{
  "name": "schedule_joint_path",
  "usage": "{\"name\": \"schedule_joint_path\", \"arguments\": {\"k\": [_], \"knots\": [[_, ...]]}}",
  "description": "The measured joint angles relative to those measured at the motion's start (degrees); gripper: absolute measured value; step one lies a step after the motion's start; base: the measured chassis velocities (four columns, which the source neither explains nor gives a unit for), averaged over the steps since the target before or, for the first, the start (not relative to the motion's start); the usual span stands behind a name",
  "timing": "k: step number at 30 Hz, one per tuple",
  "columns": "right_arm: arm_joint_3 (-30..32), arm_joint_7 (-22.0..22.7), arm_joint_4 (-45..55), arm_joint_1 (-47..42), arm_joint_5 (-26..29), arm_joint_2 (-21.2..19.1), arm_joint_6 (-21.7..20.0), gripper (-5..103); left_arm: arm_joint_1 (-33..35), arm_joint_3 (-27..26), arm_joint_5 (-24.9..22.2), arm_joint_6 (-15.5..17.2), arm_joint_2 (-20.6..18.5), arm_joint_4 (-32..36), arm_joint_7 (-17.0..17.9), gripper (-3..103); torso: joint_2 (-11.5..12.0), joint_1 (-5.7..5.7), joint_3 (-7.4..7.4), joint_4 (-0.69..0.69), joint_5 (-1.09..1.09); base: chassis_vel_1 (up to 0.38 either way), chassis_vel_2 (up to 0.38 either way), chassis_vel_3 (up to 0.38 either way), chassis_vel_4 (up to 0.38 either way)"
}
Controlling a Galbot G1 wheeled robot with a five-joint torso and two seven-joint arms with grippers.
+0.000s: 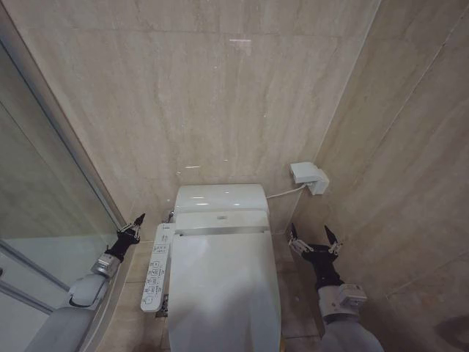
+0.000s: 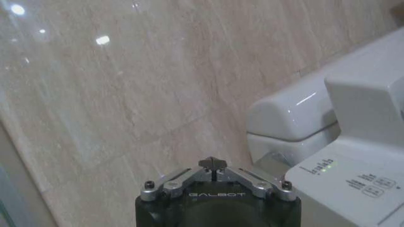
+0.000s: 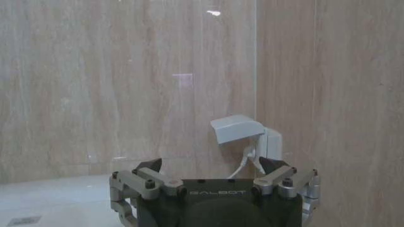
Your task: Open the toilet lid, clean the toilet bowl with a toilet brush, close the toilet lid, and flush.
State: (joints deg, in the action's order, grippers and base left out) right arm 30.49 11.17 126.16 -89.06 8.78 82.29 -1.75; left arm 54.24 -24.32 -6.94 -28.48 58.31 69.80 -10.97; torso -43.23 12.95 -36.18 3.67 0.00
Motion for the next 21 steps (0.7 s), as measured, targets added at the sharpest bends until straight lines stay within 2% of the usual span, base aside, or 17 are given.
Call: {"name": "schedule_joint_path", "arguments": {"k": [21], "knots": [[0.00,0.00,0.00,0.00,0.00,0.00,0.00,100,-1.45,0.46,-0.12,0.04,1.19,-0.90,0.21,0,0.00,0.00,0.00,0.01,0.00,-0.024,0.021,0.021,-0.024]]}}
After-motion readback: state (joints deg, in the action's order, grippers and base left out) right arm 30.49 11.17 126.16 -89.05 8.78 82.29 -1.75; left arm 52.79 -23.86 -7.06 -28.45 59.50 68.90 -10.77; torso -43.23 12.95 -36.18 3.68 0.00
